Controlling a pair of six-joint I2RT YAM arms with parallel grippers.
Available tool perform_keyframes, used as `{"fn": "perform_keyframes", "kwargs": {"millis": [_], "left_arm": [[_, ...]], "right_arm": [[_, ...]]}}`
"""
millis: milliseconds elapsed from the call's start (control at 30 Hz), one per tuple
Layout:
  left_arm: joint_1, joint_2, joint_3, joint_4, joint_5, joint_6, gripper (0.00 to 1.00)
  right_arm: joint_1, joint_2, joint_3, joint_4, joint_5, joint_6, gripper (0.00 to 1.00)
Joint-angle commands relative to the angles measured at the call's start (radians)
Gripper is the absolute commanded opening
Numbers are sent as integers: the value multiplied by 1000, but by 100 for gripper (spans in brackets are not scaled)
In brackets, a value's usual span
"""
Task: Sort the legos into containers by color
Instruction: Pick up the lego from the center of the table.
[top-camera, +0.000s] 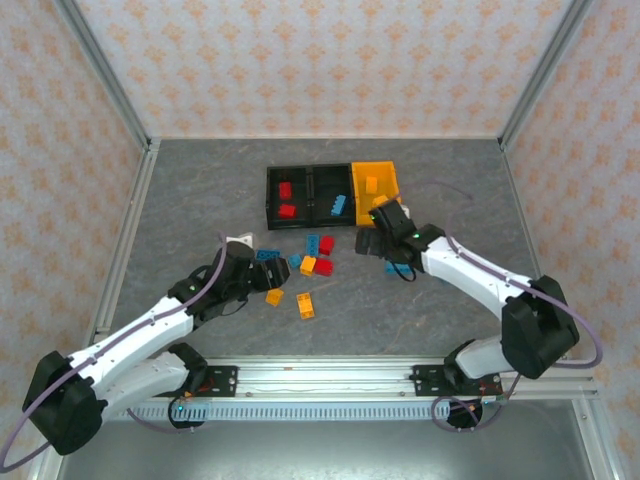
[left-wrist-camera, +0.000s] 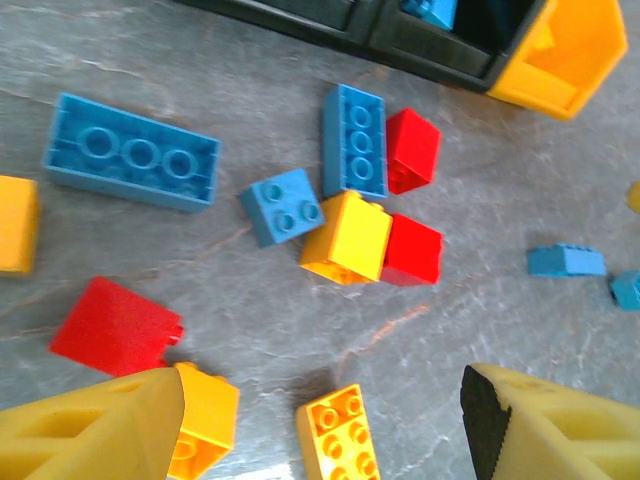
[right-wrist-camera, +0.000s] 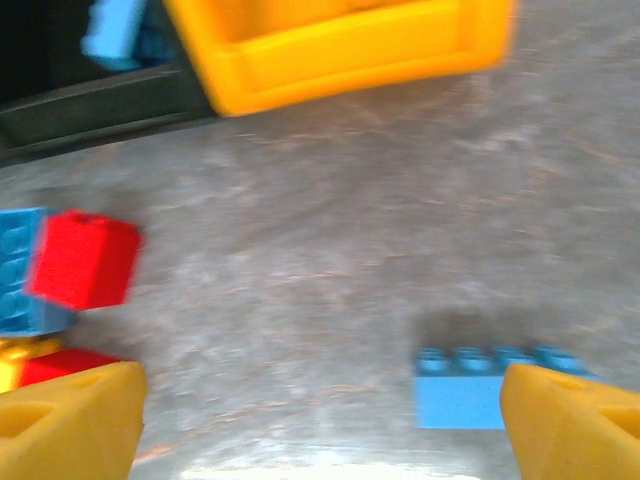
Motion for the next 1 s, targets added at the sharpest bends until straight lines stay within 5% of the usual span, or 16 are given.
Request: {"fn": "perform_keyframes", "kwargs": {"millis": [0,467,967], "left_arm": [[-21,36,2,81,26,-11,75],[-66,99,25,86,-4,-26,75],[-65,92,15,98,-7,-42,74]], "right_arm": [[-24,-26,-46,-76,91,-19,97],[-63,120,-112,28,56,-58,94],[-62,120,-59,5,-11,-85,47]]}}
